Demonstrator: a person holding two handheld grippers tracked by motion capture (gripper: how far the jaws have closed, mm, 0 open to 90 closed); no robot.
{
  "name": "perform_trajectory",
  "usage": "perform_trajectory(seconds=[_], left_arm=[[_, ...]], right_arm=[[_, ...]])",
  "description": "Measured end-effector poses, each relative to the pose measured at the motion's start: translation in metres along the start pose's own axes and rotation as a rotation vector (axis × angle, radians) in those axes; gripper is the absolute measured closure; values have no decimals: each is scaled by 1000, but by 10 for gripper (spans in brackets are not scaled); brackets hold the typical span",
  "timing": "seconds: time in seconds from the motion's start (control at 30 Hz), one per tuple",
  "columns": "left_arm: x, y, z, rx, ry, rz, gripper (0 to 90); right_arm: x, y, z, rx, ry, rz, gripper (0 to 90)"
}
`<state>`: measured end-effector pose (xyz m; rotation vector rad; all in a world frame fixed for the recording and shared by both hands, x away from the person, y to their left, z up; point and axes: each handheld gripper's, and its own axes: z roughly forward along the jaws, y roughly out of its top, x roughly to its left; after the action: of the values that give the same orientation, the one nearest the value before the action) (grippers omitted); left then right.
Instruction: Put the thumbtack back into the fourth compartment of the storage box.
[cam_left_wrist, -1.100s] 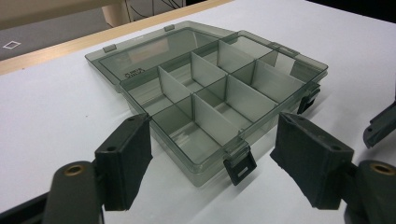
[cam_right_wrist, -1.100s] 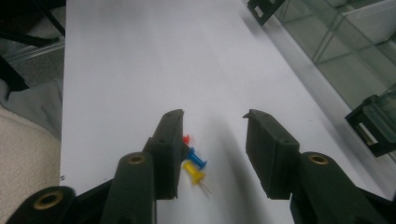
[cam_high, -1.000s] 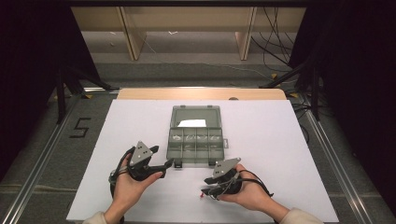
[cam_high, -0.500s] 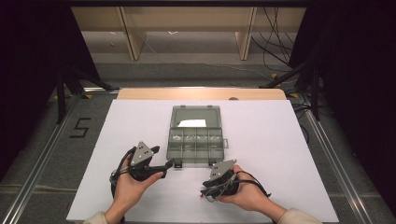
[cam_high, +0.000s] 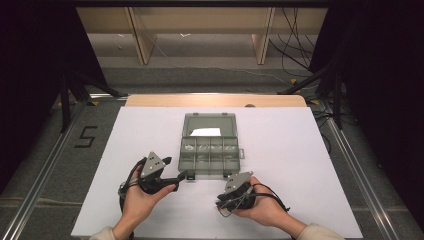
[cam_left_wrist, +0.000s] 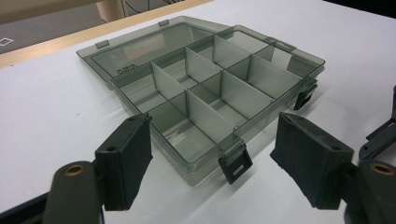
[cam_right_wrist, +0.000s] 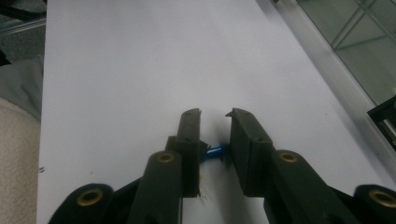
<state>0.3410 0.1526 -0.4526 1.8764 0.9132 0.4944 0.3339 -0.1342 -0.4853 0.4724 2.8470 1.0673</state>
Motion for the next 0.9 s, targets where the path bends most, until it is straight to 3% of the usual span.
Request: perform_trajectory(seconds=[0.57,0.6,0.67,0.9], left_arm=[[1,0,0,3,0,14,271],[0,0,0,3,2,2,271],[1,0,0,4,1,17,271],[0,0,0,1,6,5,271]], right_arm=[[-2,1,-4,-25,-14,18,786],[-2,1,-4,-28,-14,19,787],[-2,2,-6,-28,-20,19,788],[-4,3,-8,-47,-26,29,789]])
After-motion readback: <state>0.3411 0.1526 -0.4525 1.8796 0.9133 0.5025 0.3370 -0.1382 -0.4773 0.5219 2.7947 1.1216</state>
